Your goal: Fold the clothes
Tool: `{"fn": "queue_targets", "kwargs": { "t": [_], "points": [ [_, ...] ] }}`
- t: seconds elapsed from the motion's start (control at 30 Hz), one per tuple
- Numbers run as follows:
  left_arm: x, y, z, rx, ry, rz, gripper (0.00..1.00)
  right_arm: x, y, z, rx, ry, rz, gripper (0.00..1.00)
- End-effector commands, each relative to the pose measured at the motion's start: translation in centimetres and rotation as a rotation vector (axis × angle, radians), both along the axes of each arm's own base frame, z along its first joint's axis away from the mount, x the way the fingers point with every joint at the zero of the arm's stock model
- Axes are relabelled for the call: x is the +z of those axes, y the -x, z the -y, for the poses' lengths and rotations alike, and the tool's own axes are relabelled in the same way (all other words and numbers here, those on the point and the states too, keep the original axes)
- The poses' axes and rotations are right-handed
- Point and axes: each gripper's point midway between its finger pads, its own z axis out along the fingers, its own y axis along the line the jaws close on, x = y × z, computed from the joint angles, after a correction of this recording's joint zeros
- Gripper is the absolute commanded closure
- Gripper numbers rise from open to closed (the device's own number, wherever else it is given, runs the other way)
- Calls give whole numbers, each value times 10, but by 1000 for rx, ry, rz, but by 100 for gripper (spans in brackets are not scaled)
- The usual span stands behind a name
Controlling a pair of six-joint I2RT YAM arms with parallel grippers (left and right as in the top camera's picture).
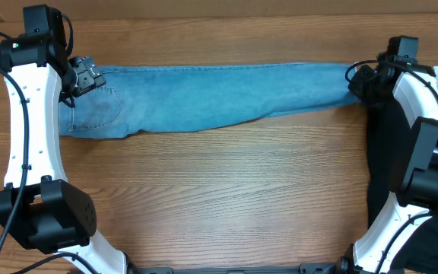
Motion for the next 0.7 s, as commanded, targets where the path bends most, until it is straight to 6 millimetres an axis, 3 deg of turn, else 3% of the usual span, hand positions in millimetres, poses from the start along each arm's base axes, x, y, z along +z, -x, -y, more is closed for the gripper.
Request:
{"fn": "queue_targets", "kwargs": {
  "t": [0.0,0.07,0.2,0.23,0.27,0.33,0.43,0.5,0.6,0.67],
  "points": [
    [-2,1,-3,8,-11,-8,0,27,-21,9,22,105,101,15],
    [-2,1,-3,8,-11,-8,0,34,-32,5,91,147,150,7],
    [-2,1,-3,8,-11,-8,0,46,-33,-18,225,180,128,13],
    [-2,1,-3,8,-11,-8,0,45,-33,-33,296,198,126,21],
    [-2,1,-3,8,-11,-8,0,45,-34,-40,328,208,128,36],
    [-2,1,-3,8,-11,-8,0,42,-40,-55,363,217,147,79],
    [-2,1,-3,8,-11,-8,0,23,-50,-61,376,203,161,95],
    [-2,1,-3,8,-11,-8,0,11,-53,-66,390,177,162,96],
    [-2,1,-3,8,-11,-8,0,-28,-59,-71,398,153,138,96],
    [-2,1,-3,8,-11,-8,0,-46,-68,-85,435,125,170,96]
  ]
}}
